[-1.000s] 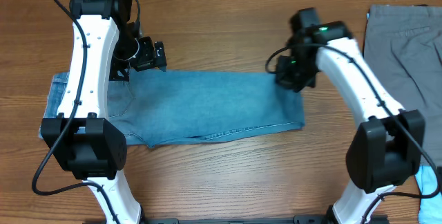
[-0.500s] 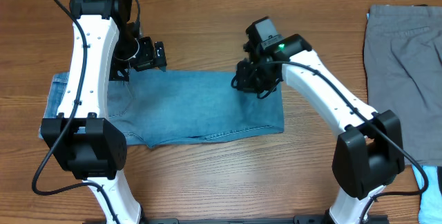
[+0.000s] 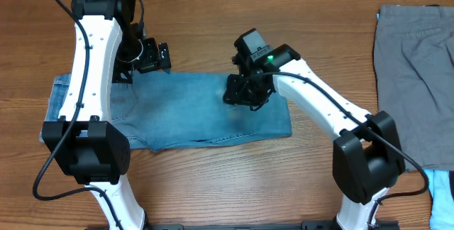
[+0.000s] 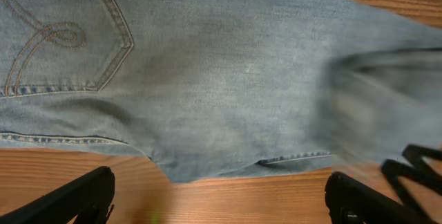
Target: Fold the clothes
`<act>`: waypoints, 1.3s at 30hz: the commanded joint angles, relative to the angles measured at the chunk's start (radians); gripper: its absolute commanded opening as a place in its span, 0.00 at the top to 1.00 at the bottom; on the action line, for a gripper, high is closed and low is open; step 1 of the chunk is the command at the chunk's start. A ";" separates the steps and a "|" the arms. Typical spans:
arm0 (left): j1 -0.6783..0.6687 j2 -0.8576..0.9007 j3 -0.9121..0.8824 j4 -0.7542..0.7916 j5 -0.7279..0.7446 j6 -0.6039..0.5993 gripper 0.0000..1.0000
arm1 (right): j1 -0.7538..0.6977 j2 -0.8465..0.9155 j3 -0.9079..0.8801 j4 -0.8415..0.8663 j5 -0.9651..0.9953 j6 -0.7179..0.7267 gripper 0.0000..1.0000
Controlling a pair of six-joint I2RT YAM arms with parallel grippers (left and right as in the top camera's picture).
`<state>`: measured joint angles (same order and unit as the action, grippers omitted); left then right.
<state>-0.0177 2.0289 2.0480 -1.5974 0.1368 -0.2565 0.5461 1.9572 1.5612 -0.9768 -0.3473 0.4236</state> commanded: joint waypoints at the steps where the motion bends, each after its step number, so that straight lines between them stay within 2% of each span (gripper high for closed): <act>1: 0.002 -0.002 -0.005 -0.002 -0.014 -0.013 0.00 | 0.011 0.016 -0.005 0.031 -0.005 0.000 0.24; 4: 0.002 -0.002 -0.005 -0.003 -0.014 -0.009 0.00 | -0.006 0.012 0.006 0.018 0.038 -0.005 0.23; 8: 0.002 -0.002 -0.005 -0.009 -0.014 -0.002 0.00 | -0.081 0.000 0.060 -0.087 0.125 -0.012 0.20; 10: 0.002 -0.002 -0.005 -0.015 -0.013 -0.002 0.00 | -0.173 -0.007 0.086 -0.173 0.233 -0.012 0.09; 12: 0.002 -0.002 -0.005 -0.018 -0.013 -0.002 0.00 | -0.232 -0.006 0.085 -0.206 0.260 -0.033 0.01; 17: -0.012 -0.002 -0.014 -0.016 -0.006 -0.002 0.00 | -0.351 -0.002 0.051 -0.221 0.221 -0.132 0.00; 24: -0.065 -0.002 -0.056 0.026 -0.007 -0.002 0.00 | -0.389 0.000 -0.092 -0.110 0.042 -0.286 0.01; 31: -0.094 -0.002 -0.103 0.068 -0.008 -0.002 0.00 | -0.386 0.000 -0.301 0.089 -0.106 -0.286 0.01; 35: -0.095 -0.002 -0.108 0.076 -0.010 -0.002 0.00 | -0.386 0.000 -0.383 0.163 -0.172 -0.267 0.04; 36: -0.095 -0.002 -0.108 0.079 -0.010 -0.002 0.00 | -0.386 0.000 -0.394 0.172 -0.184 -0.253 0.08; 37: -0.095 -0.002 -0.108 0.081 -0.010 -0.002 0.00 | -0.385 0.000 -0.407 0.185 -0.203 -0.236 0.14; 39: -0.095 -0.002 -0.108 0.088 -0.010 -0.003 0.00 | -0.375 0.000 -0.436 0.221 -0.225 -0.201 0.34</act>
<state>-0.1097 2.0289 1.9434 -1.5173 0.1368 -0.2562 0.1577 1.9366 1.1900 -0.7788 -0.5079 0.1753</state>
